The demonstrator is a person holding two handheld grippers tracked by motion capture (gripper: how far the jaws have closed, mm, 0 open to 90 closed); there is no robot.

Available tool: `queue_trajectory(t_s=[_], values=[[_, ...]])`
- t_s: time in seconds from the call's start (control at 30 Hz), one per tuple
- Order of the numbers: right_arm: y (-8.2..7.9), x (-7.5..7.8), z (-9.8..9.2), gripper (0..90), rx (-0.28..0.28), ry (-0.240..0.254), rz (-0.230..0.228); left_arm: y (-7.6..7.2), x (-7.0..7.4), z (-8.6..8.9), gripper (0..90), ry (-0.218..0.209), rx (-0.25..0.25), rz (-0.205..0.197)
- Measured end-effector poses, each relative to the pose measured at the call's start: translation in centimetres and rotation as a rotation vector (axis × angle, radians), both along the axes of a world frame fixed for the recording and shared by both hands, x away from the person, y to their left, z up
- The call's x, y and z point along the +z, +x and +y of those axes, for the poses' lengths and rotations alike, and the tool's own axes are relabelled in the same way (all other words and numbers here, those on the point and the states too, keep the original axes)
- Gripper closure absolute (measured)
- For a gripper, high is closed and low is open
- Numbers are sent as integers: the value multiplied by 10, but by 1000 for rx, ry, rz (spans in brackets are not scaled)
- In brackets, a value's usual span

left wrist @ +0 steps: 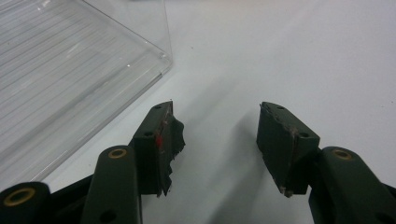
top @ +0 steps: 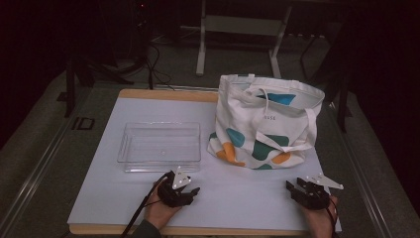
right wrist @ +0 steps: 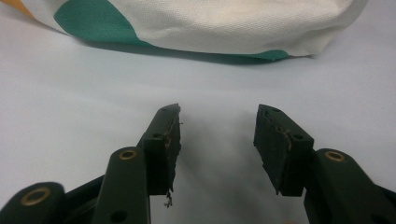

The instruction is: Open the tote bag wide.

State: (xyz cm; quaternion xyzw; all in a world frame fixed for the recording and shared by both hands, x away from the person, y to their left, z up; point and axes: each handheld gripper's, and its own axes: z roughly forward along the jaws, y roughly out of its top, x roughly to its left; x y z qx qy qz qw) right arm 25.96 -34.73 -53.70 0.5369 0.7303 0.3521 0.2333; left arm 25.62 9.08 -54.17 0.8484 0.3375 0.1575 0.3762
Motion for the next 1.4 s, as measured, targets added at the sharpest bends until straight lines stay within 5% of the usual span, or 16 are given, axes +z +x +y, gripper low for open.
queue_trajectory(t_s=[0.6,0.9,1.2,1.4], values=[[-1,2,0,615,27,37,6,0,1,-1,510,1,-11,-4],[-3,13,-3,693,30,56,-4,-6,3,-14,540,-6,-67,-9],[-3,24,-7,694,37,55,-17,-8,18,-11,556,-61,-102,10],[1,34,-10,704,39,46,-29,-8,30,-6,597,-60,-113,6]])
